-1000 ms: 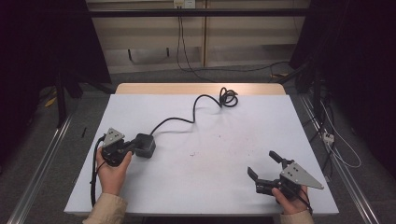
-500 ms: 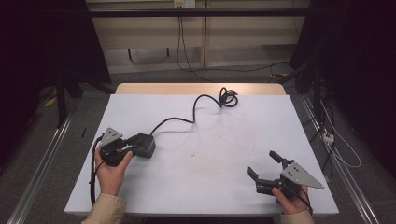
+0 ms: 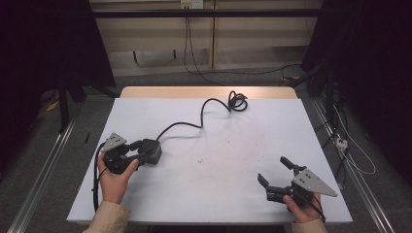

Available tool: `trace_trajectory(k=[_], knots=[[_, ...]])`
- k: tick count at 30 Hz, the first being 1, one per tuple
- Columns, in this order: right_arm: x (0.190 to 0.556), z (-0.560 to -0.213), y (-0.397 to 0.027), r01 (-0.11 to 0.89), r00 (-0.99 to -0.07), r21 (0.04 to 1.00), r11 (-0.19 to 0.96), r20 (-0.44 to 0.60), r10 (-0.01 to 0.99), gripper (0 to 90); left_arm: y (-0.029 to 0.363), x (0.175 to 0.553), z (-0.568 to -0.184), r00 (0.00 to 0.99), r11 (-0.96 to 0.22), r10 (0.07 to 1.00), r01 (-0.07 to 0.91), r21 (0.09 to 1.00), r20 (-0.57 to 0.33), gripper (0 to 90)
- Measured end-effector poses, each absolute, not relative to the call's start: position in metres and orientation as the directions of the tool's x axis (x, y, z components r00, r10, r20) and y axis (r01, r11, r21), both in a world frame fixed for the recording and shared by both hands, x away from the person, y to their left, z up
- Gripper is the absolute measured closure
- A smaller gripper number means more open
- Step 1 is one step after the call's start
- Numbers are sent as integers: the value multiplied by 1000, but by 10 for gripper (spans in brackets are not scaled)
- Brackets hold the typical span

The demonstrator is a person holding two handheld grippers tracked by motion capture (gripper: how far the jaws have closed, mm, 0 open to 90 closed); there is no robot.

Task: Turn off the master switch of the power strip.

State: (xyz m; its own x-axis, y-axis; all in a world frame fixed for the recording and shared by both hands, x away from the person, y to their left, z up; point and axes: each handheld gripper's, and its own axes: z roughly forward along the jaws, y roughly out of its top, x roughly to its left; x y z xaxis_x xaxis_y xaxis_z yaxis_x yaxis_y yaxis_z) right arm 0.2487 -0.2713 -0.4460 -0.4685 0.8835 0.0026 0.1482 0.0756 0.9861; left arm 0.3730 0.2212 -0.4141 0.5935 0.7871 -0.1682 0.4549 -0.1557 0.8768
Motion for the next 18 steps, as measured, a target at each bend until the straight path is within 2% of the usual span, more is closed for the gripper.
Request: trace_trajectory(k=[8,18], knots=[[249,-446,-271,147,-472,986,79,-1,882,38,221,372,-413,600,-156,781,454,877,-172,252],[248,-445,-272,144,-470,987,76,1,883,38,222,367,-411,632,-187,757,454,871,-166,179]])
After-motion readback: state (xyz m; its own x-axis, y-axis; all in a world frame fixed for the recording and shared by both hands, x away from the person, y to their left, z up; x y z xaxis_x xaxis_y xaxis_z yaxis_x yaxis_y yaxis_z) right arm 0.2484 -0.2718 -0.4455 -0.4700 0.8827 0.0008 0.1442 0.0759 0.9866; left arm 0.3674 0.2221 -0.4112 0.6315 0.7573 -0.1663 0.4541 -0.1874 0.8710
